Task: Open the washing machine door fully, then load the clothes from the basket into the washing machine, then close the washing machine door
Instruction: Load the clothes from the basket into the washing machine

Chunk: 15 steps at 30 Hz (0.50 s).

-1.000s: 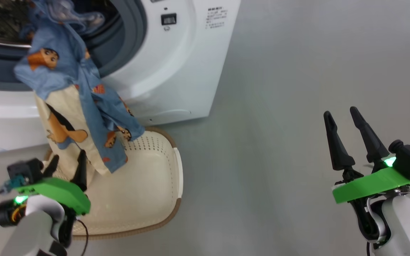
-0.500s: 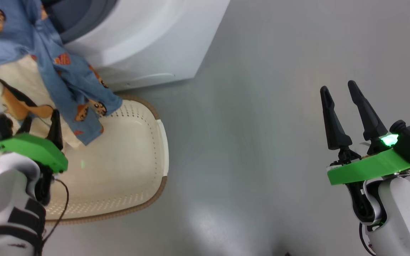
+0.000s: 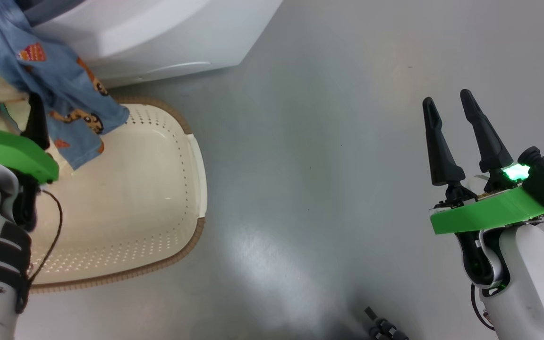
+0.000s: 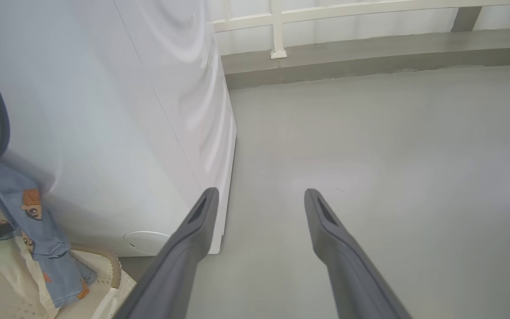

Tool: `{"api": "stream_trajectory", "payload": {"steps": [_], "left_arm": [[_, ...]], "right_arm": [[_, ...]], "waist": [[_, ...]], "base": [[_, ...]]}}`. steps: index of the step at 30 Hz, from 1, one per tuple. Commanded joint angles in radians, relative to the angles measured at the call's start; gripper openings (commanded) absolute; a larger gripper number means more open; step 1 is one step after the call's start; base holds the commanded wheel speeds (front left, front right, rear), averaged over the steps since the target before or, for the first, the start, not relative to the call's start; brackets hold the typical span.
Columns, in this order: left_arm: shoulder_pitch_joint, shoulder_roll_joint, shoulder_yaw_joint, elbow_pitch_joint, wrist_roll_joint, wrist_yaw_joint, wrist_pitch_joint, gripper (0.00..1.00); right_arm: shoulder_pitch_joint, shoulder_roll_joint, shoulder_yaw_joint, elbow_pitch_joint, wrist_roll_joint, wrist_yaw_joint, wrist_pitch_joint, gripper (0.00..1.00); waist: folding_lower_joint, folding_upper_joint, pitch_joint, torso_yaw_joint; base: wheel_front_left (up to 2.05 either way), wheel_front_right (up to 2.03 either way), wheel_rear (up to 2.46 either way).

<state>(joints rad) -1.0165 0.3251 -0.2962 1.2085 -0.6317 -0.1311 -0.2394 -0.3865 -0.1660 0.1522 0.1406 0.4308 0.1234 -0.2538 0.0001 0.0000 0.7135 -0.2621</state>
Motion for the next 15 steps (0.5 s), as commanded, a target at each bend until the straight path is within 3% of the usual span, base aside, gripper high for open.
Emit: {"api": "stream_trajectory", "payload": {"steps": [1,5,6,7,8,15], "left_arm": [[-0.016,0.049,0.018,-0.02,0.011,0.01,-0.017,1.0],[-0.023,0.062,0.044,-0.082,0.031,0.026,-0.022,1.0],[-0.016,0.063,0.055,-0.103,0.037,0.033,-0.022,0.78],[-0.008,0.062,0.068,-0.121,0.042,0.037,-0.022,0.44],[0.0,0.062,0.079,-0.139,0.048,0.039,-0.022,0.0],[0.05,0.036,0.123,-0.178,0.079,0.033,-0.022,0.0]], "right_arm": [[0.007,-0.011,0.007,-0.024,-0.007,0.007,-0.008,1.0],[0.005,-0.011,0.003,-0.027,-0.009,0.007,-0.008,1.0],[0.005,-0.011,0.002,-0.027,-0.009,0.007,-0.008,1.0],[0.004,-0.011,0.001,-0.026,-0.01,0.007,-0.008,1.0],[0.003,-0.011,0.001,-0.024,-0.011,0.007,-0.008,1.0],[0.002,-0.011,0.005,-0.015,-0.014,0.007,-0.008,1.0]], "waist": [[-0.0001,0.0,0.014,-0.006],[-0.0001,0.0,0.021,-0.004],[-0.0001,0.0,0.022,-0.003],[-0.0001,0.0,0.021,-0.002],[-0.0001,0.0,0.019,-0.001],[-0.0001,0.0,-0.003,0.012]], "base": [[0.0,0.0,0.0],[0.0,0.0,0.0],[0.0,0.0,0.0],[0.0,0.0,0.0],[0.0,0.0,0.0],[0.0,0.0,0.0]]}}
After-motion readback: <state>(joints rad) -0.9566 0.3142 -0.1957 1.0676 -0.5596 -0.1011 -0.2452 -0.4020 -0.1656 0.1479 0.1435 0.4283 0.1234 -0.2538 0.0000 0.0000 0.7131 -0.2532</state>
